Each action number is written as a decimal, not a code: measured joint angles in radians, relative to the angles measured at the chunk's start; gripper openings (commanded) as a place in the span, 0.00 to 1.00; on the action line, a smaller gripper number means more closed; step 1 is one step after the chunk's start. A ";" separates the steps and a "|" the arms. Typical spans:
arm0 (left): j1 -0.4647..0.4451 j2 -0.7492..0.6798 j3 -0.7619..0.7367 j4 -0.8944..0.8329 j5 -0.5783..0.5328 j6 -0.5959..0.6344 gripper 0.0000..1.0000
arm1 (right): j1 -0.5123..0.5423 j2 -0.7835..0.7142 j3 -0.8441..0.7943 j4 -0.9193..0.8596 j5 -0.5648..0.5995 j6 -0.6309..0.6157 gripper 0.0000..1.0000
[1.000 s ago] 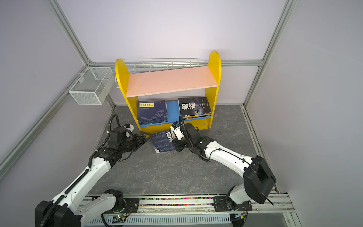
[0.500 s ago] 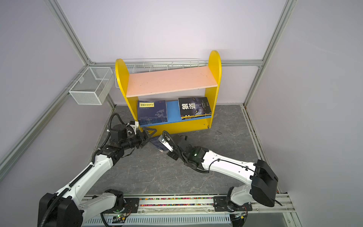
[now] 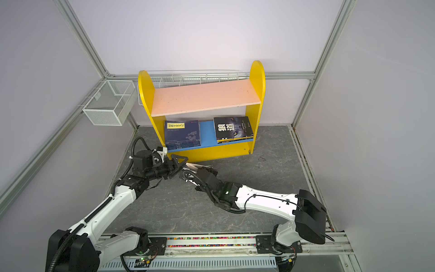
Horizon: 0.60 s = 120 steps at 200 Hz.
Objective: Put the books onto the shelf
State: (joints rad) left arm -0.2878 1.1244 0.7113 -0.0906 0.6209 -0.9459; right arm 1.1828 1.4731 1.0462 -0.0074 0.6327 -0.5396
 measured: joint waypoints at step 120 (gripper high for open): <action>0.011 0.072 -0.016 0.095 0.050 -0.016 0.46 | 0.059 0.079 -0.043 0.174 0.131 -0.245 0.07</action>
State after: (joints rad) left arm -0.2771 1.1961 0.6952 0.0040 0.6712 -0.9615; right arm 1.2415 1.5524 1.0027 0.1661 0.7635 -0.7841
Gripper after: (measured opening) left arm 0.480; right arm 0.076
